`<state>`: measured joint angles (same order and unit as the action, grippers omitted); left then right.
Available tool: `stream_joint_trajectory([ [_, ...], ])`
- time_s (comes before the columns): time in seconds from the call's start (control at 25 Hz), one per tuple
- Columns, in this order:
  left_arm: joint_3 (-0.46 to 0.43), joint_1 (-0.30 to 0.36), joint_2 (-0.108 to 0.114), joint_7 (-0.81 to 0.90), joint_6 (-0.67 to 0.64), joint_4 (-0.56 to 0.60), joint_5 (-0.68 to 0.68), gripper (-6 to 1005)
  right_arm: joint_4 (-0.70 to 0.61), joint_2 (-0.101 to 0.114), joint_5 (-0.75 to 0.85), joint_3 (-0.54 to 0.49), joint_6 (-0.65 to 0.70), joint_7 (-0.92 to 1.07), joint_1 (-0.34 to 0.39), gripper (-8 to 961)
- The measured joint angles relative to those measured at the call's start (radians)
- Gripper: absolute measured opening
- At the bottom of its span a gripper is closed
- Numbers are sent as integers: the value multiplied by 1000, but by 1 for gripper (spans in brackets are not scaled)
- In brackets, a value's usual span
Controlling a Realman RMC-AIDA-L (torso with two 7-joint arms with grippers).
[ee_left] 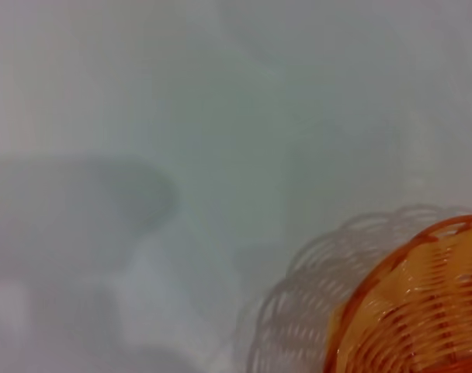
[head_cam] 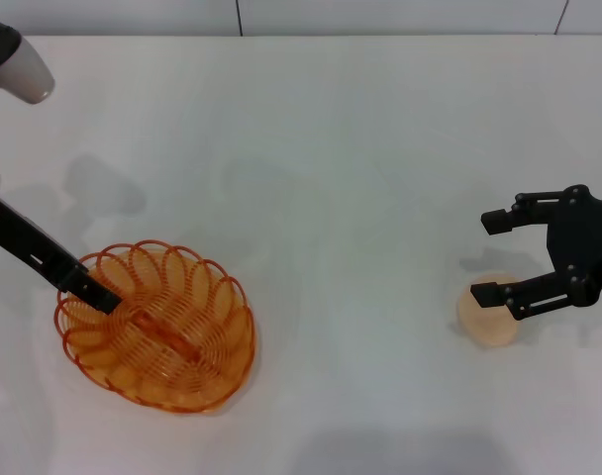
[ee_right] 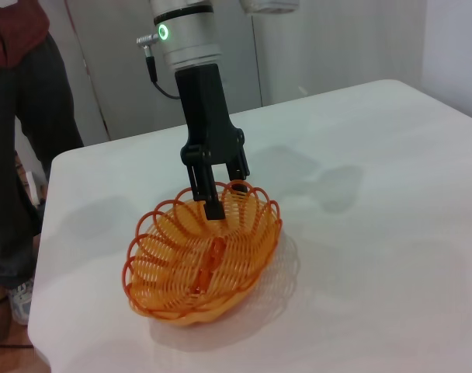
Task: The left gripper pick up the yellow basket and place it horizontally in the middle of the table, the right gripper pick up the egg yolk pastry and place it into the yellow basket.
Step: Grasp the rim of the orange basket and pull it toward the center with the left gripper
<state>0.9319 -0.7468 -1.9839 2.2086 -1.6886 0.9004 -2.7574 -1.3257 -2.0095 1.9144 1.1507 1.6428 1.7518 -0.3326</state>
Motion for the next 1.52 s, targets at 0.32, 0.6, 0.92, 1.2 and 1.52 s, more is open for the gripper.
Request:
stream_joint_trajectory([
  [0.32,8,0,-2,9,6,0,-1,627,0,0,0,1,0,0,3,871],
  [0.6,11,-3,-13,10,16,-10,-24,433,-2,0,-1,3,1,0,4,871],
  [0.92,12,-8,-15,8,2,-12,-25,185,-8,0,-4,1,11,0,4,870],
  [1.2,12,-13,-15,4,-2,-11,-24,162,-8,0,-1,-3,12,0,1,870],
  [1.52,13,-18,-15,-14,-16,-9,-18,138,-5,0,1,-5,12,0,-1,870],
])
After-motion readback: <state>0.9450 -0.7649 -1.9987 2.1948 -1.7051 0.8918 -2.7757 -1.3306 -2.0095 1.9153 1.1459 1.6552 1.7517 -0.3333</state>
